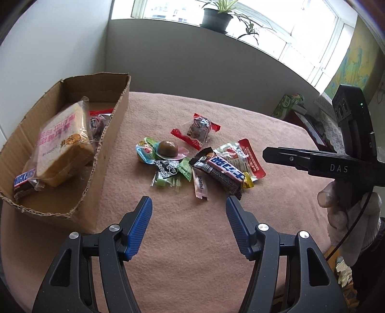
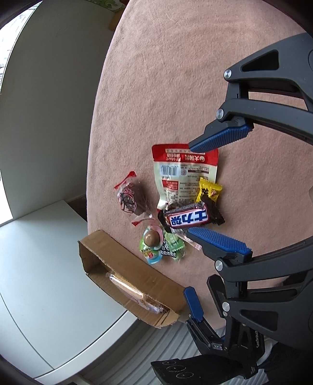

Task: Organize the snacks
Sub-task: 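Grasp the pink candy with the left tool while the right tool grasps the blue chocolate bar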

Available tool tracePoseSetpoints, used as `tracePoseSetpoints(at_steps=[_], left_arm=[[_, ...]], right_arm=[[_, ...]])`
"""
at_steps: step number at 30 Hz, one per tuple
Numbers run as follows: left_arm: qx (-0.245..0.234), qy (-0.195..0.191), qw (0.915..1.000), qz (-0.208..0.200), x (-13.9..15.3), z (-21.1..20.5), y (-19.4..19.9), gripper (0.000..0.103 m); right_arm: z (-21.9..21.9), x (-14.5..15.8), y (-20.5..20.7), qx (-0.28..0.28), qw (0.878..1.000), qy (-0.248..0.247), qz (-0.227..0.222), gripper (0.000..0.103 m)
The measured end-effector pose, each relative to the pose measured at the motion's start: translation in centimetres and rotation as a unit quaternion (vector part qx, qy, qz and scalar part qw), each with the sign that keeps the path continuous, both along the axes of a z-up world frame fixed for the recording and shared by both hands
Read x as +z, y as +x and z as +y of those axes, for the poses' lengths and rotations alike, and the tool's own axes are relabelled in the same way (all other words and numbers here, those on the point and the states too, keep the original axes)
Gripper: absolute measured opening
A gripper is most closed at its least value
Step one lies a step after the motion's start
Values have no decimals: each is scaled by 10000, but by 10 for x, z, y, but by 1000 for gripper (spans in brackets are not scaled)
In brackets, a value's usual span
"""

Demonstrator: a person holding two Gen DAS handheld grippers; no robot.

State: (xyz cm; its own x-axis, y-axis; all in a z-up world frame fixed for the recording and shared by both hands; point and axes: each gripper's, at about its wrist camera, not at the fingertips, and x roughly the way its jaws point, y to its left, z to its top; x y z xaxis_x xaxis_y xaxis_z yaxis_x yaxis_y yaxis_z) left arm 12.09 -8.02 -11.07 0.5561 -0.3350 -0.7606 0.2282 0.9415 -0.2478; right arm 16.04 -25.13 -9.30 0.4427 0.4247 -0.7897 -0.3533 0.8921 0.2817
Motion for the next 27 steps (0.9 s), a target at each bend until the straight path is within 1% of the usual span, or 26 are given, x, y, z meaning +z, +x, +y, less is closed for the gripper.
tracePoseSetpoints(at_steps=[2,3,4,5,7,9,14,18,22,27], left_arm=[[-24,81,10000,-15,-3,-3,1,62],[-45,105,9999,-2,-5,-4,2,57],[-57,120,9999,21,-7,-4,2,49],[-66,125,9999,33,-8,-4,3,46],[-122,170,9998,42,-11,-8,5,37],[-216,189,9996,49,-12,-11,5,34],[-336,172,9993,54,-16,-19,10,34],[-465,263,9986,37,-19,-27,15,34],[-548,466,9974,-35,-23,-33,16,34],[-548,497,9973,-23,-25,-32,20,34]], right_arm=[[8,-3,0,84,10000,3,10,66],[13,-4,0,135,9999,-1,18,62],[17,-6,2,185,9998,-11,38,56],[21,-7,3,233,9997,-23,60,53],[29,-10,5,324,9994,-68,81,50],[37,-13,8,392,9991,-133,82,48],[53,-20,13,594,9974,-397,50,43],[60,-25,15,730,9953,-640,52,43],[67,-27,18,906,9923,-843,53,43],[79,-27,17,1056,9855,-1316,-163,41]])
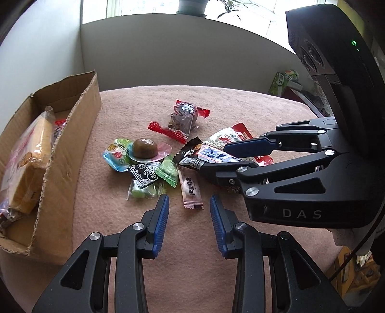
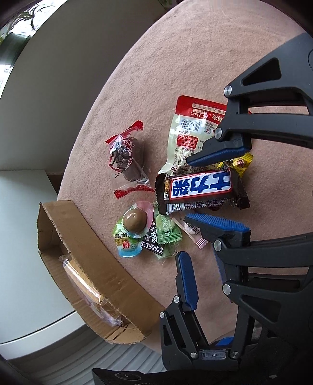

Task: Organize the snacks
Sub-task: 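Grasp the pink candy with the left tool while the right tool grasps the blue chocolate bar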

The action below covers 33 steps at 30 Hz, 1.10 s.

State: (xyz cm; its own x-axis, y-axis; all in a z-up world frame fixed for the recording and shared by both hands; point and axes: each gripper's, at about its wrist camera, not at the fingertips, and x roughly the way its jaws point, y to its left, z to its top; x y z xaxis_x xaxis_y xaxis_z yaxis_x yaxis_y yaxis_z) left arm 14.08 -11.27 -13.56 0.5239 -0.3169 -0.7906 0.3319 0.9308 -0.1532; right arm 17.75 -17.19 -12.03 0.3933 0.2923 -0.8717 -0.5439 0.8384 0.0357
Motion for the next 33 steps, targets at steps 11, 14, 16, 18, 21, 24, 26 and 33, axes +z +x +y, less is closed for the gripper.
tracePoseSetpoints(at_steps=[11,14,16,18,21,24,26,33], left_arm=[[-217,245,9995,-9,-7,-17,5,34],[-189,289,9994,12,-9,-21,10,34],[-186,328,9993,15,-10,-23,13,34],[-193,411,9990,11,-11,-26,14,33],[-224,559,9982,-64,-11,-29,15,25],[-214,560,9982,-66,-11,-28,13,16],[-214,520,9984,-46,-10,-29,16,16],[-96,242,9997,33,-8,-19,10,16]], right_arm=[[-11,-1,-1,9,9999,-110,-26,34],[-14,-3,0,-57,9997,-210,-64,33],[-18,-3,1,-110,9998,-176,-42,33],[-21,-3,2,-145,9998,-102,5,33],[-22,-3,0,-172,9998,-101,-4,33],[-23,-4,-3,-172,9998,-115,-6,32],[-24,-4,-5,-181,9998,-113,-11,32],[-29,-1,-9,-294,9996,-4,-1,32]])
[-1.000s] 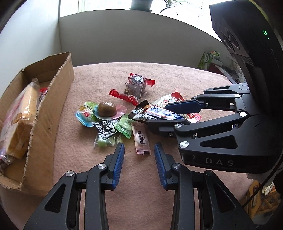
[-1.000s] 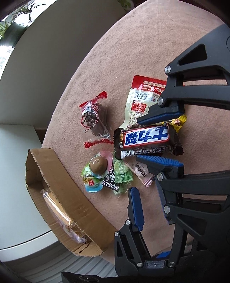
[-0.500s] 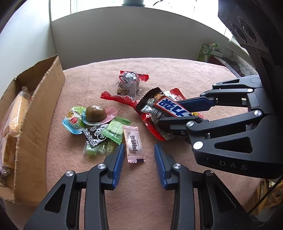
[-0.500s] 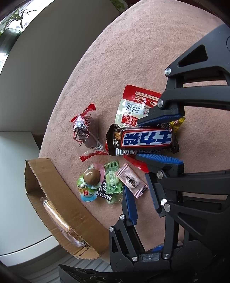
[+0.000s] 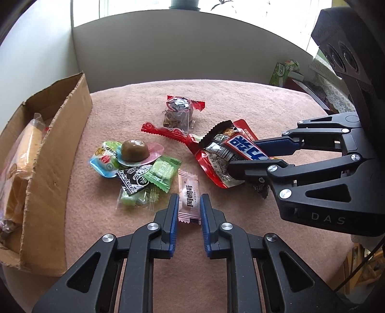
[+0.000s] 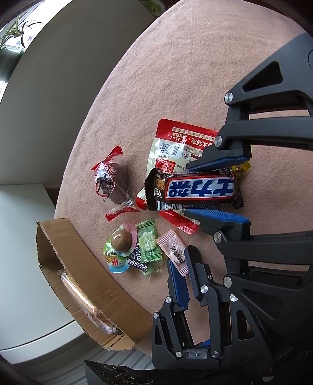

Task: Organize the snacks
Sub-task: 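Grasp the pink candy with the left tool while the right tool grasps the blue chocolate bar, then carry both snacks over the box and open both tools to drop them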

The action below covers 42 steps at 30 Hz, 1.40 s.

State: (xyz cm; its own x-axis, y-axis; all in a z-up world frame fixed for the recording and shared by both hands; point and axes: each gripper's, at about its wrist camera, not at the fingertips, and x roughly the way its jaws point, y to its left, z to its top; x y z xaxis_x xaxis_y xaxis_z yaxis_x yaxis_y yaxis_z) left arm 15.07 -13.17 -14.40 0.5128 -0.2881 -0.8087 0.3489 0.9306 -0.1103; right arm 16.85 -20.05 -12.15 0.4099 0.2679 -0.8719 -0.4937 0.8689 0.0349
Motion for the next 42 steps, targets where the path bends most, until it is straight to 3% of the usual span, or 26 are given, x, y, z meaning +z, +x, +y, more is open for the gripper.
tracePoseSetpoints(at_steps=[9,20,32,42], left_arm=[[234,-541,9982,124,10,27,-14,16],[463,-853,9949,-283,51,64,-29,16],[1341,-748,9853,-743,78,148,-19,16],[1813,-430,9796,-750,74,193,18,16]], right_arm=[[-2,11,-10,-75,9997,211,-60,32],[16,51,-16,25,9982,480,-370,32],[88,94,26,377,9935,915,-562,32],[154,82,74,503,9932,1009,-294,32]])
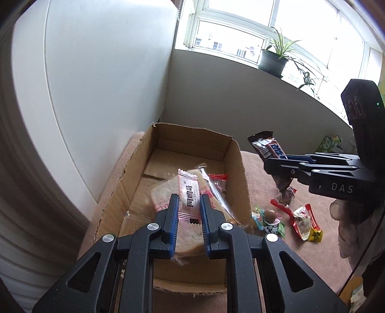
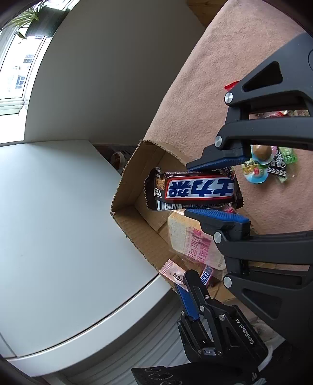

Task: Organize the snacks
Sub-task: 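Carry both snacks over the box and open both tools to drop them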

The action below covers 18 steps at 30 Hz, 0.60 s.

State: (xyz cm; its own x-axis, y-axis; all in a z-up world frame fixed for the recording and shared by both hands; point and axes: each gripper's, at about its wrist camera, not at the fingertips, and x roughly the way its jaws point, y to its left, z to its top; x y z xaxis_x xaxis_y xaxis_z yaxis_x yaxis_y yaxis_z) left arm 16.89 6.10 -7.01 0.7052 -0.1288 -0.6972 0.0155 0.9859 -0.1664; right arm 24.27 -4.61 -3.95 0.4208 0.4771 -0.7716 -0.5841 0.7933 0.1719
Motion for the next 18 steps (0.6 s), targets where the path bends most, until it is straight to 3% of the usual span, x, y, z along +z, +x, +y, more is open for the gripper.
tracePoseSetpoints(at_steps=[10,12,14,16,18], left_arm=[[79,220,9997,40,-1,-3,29,16],[102,240,9996,60,-2,-2,29,16],[140,253,9995,116,-3,-1,30,26],[215,248,9994,113,-3,0,30,63],[266,238,9994,41,-1,1,27,70]], right_arm=[[14,-19,26,-92,9995,79,290,33],[12,-19,28,-131,9993,117,317,47],[7,-16,28,-197,9993,201,230,72],[1,-10,25,-234,9992,291,147,74],[-3,-6,25,-265,9990,339,151,74]])
